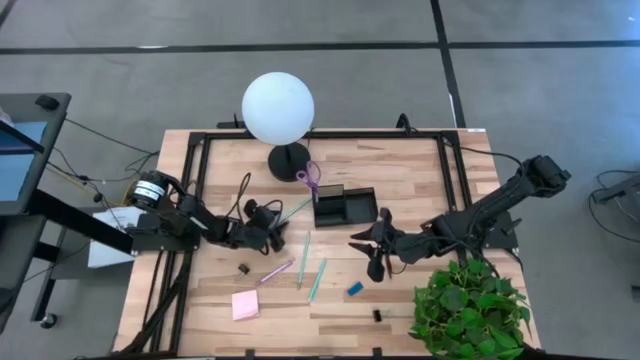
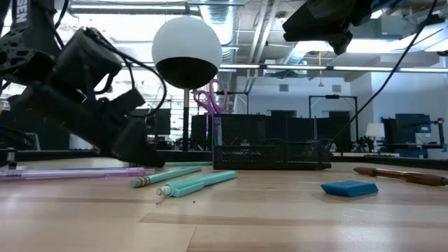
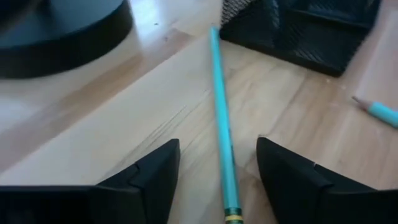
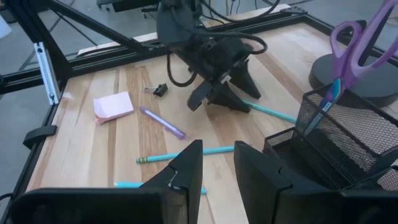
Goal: Pick and place office supplies into organizer
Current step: Put the top left light blue pencil into the black desk organizer
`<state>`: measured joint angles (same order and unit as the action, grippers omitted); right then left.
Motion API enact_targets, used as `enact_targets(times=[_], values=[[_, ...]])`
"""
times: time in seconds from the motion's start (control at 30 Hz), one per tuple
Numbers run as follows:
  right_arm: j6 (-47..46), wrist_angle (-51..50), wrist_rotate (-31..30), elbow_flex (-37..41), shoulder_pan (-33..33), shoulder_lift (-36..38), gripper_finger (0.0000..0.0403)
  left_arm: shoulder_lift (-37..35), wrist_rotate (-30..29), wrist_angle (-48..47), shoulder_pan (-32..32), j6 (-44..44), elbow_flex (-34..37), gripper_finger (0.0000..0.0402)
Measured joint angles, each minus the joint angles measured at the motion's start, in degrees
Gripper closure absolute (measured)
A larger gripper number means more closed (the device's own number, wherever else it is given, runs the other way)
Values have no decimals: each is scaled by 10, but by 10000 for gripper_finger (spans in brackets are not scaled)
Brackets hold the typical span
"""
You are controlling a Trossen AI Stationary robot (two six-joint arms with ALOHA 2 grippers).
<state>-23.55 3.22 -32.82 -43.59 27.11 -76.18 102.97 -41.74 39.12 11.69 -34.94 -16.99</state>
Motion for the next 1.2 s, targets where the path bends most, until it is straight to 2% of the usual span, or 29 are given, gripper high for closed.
enact_targets(times=[0.07, 0.13, 0.23, 0.37, 0.63, 0.87, 1.13, 1.2], values=[[0, 0, 0, 0, -3, 0, 315, 33, -35, 28, 12, -33, 3, 192], [0, 0, 0, 0, -6, 0, 315, 62, -57, 81, 24, -28, 6, 192], [0, 0, 2, 0, -7, 0, 315, 64, -39, 125, 30, 29, 12, 191], [0, 0, 4, 0, -6, 0, 315, 63, -49, 111, 35, 8, 15, 191], [0, 1, 4, 0, -5, 0, 315, 63, -14, 142, 8, 25, 27, 200], [0, 0, 4, 0, -5, 0, 315, 63, -1, 147, -10, 24, 26, 263], [0, 0, 16, 0, -5, 0, 315, 63, 15, 155, -28, 10, 27, 384], [1, 0, 16, 0, -6, 0, 315, 63, 15, 162, -28, 13, 27, 389]])
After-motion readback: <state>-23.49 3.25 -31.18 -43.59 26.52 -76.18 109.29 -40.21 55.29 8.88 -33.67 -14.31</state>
